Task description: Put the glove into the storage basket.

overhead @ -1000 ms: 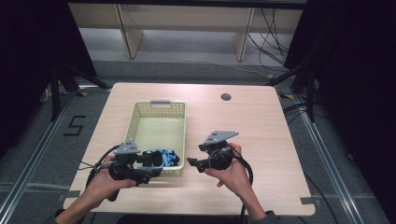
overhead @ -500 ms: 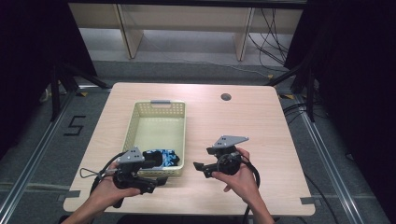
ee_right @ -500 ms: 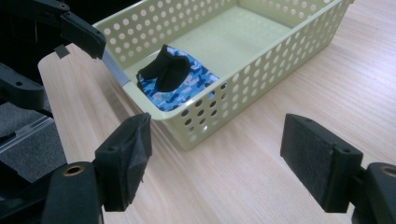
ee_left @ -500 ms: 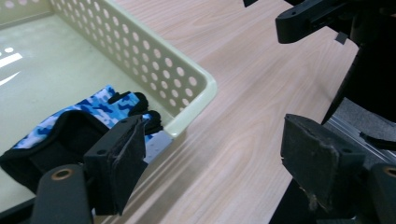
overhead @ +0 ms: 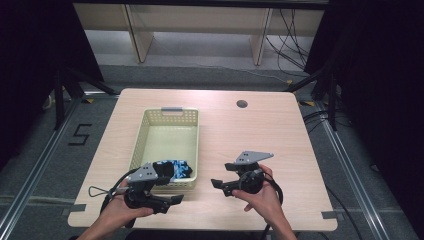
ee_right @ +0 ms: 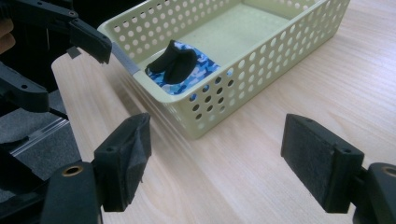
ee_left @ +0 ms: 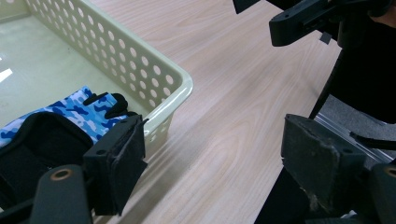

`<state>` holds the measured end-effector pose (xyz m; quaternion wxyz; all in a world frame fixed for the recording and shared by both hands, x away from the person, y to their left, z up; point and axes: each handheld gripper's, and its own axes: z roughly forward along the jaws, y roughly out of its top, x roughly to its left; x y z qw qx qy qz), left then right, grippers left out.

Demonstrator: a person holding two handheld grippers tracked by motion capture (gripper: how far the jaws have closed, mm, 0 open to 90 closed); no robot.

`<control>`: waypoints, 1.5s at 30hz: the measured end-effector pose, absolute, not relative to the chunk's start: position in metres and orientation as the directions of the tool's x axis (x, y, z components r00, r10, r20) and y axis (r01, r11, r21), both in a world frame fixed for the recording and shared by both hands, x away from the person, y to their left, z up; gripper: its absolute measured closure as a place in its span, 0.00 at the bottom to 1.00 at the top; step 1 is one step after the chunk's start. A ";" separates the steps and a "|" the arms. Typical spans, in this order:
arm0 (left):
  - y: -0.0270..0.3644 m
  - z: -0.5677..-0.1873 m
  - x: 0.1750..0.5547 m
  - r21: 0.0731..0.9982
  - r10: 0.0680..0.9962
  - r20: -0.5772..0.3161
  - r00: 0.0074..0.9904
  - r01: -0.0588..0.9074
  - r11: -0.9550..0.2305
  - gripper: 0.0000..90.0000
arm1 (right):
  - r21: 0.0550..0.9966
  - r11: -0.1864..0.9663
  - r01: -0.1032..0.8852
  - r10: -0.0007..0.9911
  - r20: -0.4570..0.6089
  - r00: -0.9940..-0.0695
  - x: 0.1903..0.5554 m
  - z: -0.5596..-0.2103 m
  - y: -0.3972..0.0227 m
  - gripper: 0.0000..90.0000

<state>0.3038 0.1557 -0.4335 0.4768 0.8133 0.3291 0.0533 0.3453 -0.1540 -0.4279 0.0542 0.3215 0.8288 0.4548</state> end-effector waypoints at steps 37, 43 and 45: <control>0.149 -0.456 0.279 0.805 0.543 -0.187 0.819 0.444 -0.392 0.23 | 0.778 0.372 0.506 0.591 0.222 -0.776 0.319 -0.457 -0.163 0.26; 0.149 -0.461 0.277 0.794 0.545 -0.187 0.817 0.452 -0.405 0.23 | 0.780 0.385 0.493 0.566 0.222 -0.794 0.315 -0.461 -0.161 0.26; 0.149 -0.463 0.276 0.793 0.543 -0.187 0.818 0.452 -0.408 0.23 | 0.774 0.373 0.512 0.584 0.233 -0.777 0.310 -0.461 -0.161 0.25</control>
